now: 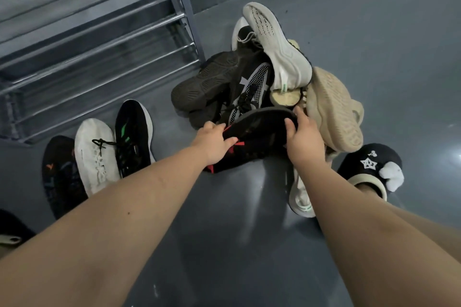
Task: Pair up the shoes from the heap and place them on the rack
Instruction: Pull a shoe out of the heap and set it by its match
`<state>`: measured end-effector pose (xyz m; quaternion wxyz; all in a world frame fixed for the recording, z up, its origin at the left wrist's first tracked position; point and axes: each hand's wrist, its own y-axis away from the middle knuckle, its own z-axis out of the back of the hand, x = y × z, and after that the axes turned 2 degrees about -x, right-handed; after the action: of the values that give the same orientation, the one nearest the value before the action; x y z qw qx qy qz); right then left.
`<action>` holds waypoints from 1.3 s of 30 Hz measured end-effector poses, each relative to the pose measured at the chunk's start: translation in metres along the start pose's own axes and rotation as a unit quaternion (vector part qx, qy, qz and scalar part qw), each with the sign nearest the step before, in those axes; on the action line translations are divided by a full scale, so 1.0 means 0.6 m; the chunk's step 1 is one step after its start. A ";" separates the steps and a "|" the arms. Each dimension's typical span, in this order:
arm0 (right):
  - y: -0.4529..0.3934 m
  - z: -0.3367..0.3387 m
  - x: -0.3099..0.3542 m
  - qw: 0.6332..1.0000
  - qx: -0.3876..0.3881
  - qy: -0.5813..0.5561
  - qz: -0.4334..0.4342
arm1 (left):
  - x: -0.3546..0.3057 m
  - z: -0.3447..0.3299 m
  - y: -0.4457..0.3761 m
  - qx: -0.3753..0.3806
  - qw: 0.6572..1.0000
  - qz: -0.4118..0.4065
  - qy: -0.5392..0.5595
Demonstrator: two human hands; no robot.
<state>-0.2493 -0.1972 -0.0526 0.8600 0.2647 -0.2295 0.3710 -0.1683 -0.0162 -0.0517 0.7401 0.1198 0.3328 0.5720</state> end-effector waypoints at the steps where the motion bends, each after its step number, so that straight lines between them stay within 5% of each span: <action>1: 0.002 0.003 0.001 1.000 -0.012 -0.002 -0.001 | 0.004 -0.001 0.003 -0.005 1.000 0.002 0.007; 10: 0.034 0.020 0.085 0.986 -0.030 0.053 0.156 | 0.046 -0.010 0.086 -0.041 0.952 0.073 0.296; 22: 0.203 -0.033 0.215 0.950 0.089 0.059 0.293 | 0.210 -0.035 0.295 -0.066 0.934 0.097 0.338; 27: 0.243 -0.049 0.249 0.967 0.138 -0.064 0.203 | 0.252 -0.017 0.344 -0.104 0.930 0.096 0.340; 39: 0.347 -0.142 0.207 0.951 0.279 -0.121 0.059 | 0.278 0.004 0.363 -0.162 0.871 0.126 0.446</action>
<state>-0.3138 0.0419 0.0160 0.6944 0.5224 -0.2342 0.4360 -0.3130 0.2079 0.0127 0.4441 -0.2283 0.5122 0.6988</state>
